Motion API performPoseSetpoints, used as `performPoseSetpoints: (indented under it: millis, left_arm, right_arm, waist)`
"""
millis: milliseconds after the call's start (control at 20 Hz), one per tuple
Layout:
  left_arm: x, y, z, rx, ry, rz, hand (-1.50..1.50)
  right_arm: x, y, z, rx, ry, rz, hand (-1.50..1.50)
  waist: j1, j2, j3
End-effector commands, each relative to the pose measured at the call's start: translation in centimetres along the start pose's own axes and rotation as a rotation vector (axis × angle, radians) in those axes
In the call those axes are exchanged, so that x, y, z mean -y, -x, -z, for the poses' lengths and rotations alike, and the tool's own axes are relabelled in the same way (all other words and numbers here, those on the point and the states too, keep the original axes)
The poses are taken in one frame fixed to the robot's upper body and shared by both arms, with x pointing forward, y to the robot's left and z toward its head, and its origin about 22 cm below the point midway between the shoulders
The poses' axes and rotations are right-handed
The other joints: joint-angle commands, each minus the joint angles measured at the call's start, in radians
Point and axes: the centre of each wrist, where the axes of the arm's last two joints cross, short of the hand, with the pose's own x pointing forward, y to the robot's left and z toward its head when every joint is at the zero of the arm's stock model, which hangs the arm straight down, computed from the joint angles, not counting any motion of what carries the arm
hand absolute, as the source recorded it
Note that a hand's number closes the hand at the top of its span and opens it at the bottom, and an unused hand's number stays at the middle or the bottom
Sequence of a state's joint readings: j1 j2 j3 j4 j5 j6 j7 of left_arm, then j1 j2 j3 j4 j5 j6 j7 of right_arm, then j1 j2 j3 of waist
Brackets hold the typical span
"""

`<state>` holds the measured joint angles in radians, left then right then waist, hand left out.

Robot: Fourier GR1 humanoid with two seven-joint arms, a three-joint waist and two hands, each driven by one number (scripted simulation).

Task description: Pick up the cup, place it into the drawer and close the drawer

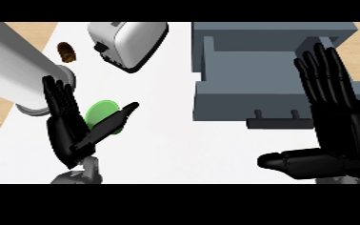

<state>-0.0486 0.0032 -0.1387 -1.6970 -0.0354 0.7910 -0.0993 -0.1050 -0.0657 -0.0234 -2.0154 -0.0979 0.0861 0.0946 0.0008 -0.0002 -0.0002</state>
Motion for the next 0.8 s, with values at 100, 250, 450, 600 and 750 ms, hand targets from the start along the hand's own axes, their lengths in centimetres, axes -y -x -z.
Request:
performPoseSetpoints:
  millis: [100, 250, 450, 600, 750]
  left_arm:
    - [-1.9, 2.2, -1.0, -0.050, -0.041, 0.024, -1.50]
    - [-2.3, 3.0, -0.5, -0.040, -0.045, 0.037, -1.50]
    - [-3.1, 7.1, -1.5, -0.066, -0.060, 0.038, -1.50]
    - [-3.7, 7.4, -2.1, -0.077, -0.054, 0.052, -1.50]
    - [-2.6, 7.6, -2.0, -0.099, -0.047, 0.054, -1.50]
  right_arm:
    - [1.0, 0.8, 0.0, -0.018, 0.003, 0.000, -1.50]
    - [0.5, 0.8, 0.6, -0.005, 0.013, 0.008, -1.50]
    - [1.7, -2.1, 0.1, -0.001, -0.012, -0.002, -1.50]
    - [1.1, -2.3, -0.6, -0.011, -0.030, -0.001, -1.50]
    - [0.6, -1.1, 1.3, 0.000, -0.017, 0.005, -1.50]
  waist:
    - [0.001, 0.000, 0.000]
    - [0.001, 0.000, 0.000]
    - [-0.002, 0.000, 0.000]
    - [-0.002, 0.000, 0.000]
    - [0.000, 0.000, 0.000]
